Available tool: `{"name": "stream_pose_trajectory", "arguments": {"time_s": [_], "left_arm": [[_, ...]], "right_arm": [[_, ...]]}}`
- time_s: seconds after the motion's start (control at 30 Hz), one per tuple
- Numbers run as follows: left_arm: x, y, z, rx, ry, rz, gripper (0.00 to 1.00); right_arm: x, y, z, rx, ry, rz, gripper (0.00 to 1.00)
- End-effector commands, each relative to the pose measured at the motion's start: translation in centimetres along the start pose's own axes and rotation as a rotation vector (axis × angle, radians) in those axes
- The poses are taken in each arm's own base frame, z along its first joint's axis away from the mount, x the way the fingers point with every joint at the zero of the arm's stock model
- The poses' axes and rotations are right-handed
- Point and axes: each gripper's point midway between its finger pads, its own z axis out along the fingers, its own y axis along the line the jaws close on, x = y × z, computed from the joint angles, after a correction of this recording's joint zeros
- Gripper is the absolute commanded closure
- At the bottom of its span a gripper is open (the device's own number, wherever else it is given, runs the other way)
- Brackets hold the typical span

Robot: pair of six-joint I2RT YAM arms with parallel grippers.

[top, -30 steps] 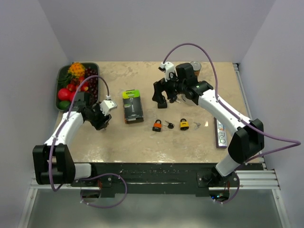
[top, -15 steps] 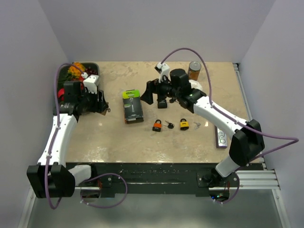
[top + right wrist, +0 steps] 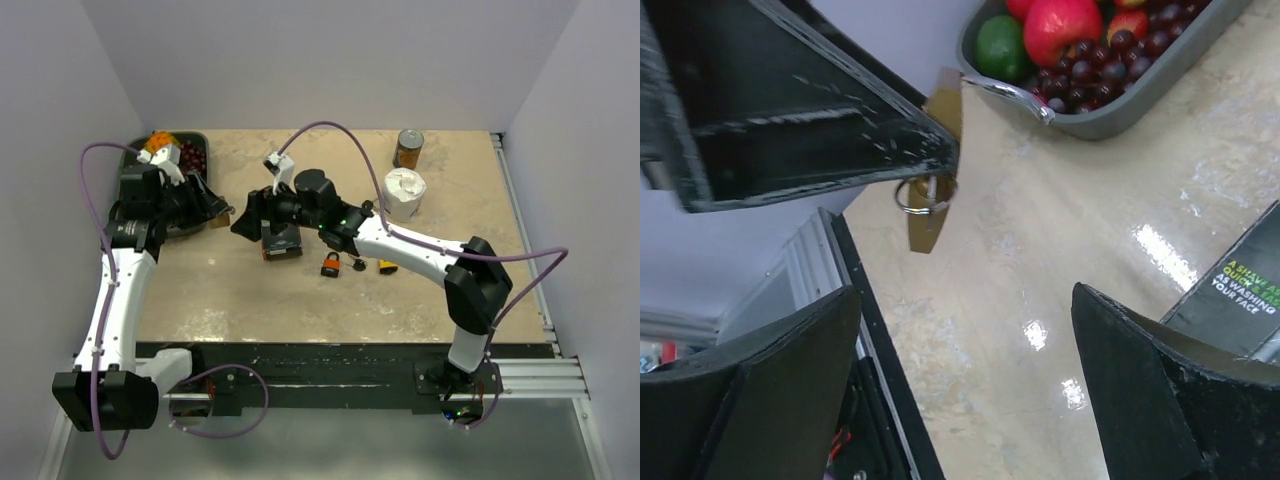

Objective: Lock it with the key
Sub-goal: Pick up the lock from the center of the board.

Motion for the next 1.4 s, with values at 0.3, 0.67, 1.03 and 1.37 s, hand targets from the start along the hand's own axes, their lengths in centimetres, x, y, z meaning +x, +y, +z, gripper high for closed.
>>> {"name": "stream_pose_trajectory", "arguments": {"time_s": [0.3,0.67,1.03,1.37], "left_arm": [[-2.3,-3.4,-1.3,0.138,-0.101,-0.183,1.0],[-2.3,-4.7,-1.1,0.215,-0.096,-0.274,1.0],[-1.2,-4.9,-1.0,0.257,-0.068,-0.289,0.88],[-2.6,-4.2,-3.3,0.26,-0.111,-0.145,0.01]], "right_arm": [[-4.0,1.9,3.2,0.054,-0.171,0.005,0.26],[-3.7,2.5,5.2,0.074,-0.2,-0.006,0.51],[-5.6,2.8,5.0,0.094,-0.239,-0.027,1.0],[-8.8,1.9,0.9,-0.047,-0.241,0.086,1.0]]}}
